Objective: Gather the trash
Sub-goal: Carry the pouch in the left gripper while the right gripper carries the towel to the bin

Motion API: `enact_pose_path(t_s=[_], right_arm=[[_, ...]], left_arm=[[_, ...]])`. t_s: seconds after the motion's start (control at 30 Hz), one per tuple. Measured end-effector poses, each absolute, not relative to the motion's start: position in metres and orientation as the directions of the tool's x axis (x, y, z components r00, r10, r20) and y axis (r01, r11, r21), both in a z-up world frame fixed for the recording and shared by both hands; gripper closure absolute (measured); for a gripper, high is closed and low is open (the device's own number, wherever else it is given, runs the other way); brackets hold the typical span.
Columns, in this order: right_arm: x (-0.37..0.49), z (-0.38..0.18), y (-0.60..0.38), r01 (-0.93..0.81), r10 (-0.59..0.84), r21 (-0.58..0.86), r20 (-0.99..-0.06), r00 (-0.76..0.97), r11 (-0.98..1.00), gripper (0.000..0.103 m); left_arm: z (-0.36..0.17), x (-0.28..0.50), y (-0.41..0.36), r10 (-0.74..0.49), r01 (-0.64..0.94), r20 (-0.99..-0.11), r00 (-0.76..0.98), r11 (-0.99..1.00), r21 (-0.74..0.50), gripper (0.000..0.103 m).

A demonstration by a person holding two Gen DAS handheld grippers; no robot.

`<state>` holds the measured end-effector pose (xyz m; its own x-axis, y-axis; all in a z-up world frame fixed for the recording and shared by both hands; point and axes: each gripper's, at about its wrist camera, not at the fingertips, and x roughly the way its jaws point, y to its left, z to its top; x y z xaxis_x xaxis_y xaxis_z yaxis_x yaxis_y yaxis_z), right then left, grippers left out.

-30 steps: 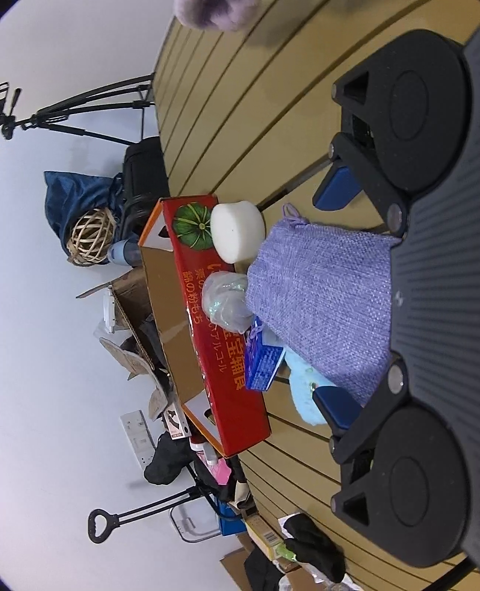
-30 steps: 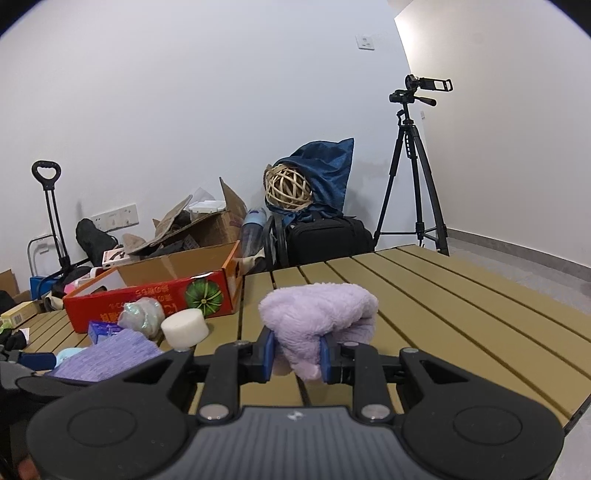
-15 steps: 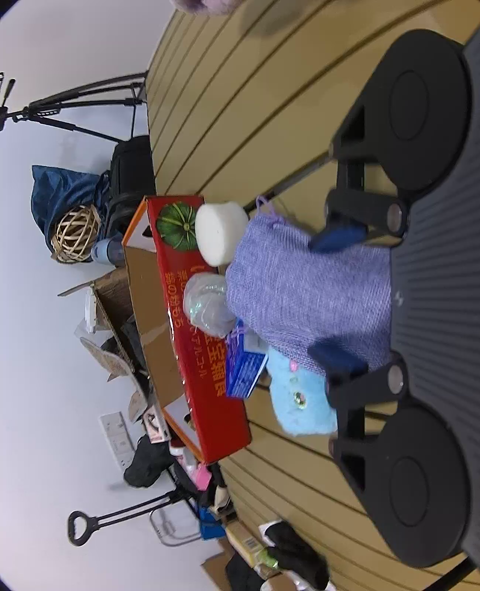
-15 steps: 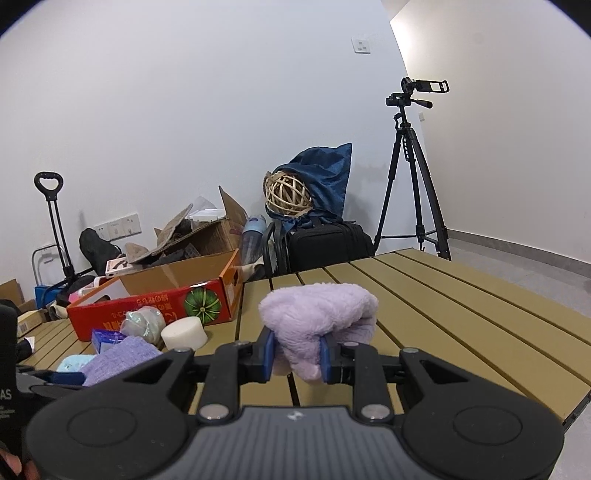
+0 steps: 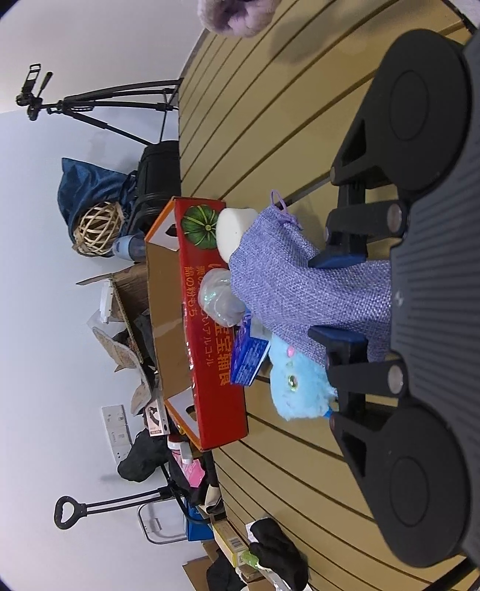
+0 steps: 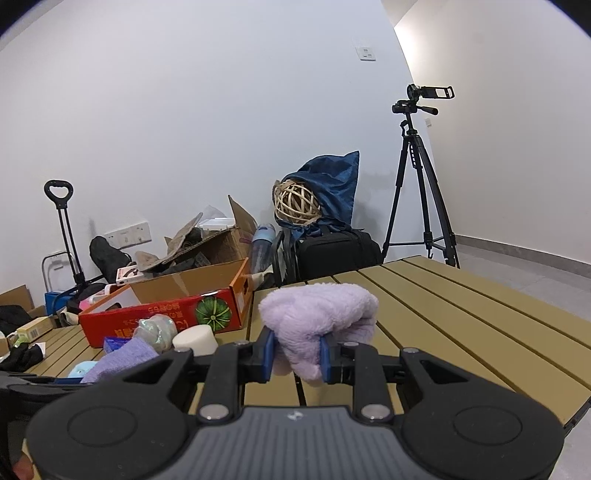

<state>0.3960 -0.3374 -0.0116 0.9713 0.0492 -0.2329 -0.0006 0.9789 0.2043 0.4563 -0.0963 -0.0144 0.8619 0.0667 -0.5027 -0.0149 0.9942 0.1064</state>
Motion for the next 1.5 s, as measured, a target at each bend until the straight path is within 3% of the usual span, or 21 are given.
enact_pose_path(t_s=[0.5, 1.13, 1.5], right_arm=[[0.376, -0.002, -0.33, -0.078, 0.114, 0.176, -0.206, 0.972, 0.981, 0.08], [0.291, 0.011, -0.306, -0.256, 0.278, 0.146, -0.157, 0.948, 0.955, 0.08], [0.233, -0.014, -0.285, -0.309, 0.33, 0.129, -0.213, 0.919, 0.942, 0.08]], left_arm=[[0.014, 0.409, -0.09, 0.031, 0.0, -0.443, 0.896, 0.998, 0.07, 0.071], [0.041, 0.29, -0.066, -0.017, 0.023, -0.384, 0.923, 1.0, 0.01, 0.072], [0.037, 0.219, -0.04, -0.011, 0.01, -0.377, 0.926, 1.0, -0.004, 0.072]])
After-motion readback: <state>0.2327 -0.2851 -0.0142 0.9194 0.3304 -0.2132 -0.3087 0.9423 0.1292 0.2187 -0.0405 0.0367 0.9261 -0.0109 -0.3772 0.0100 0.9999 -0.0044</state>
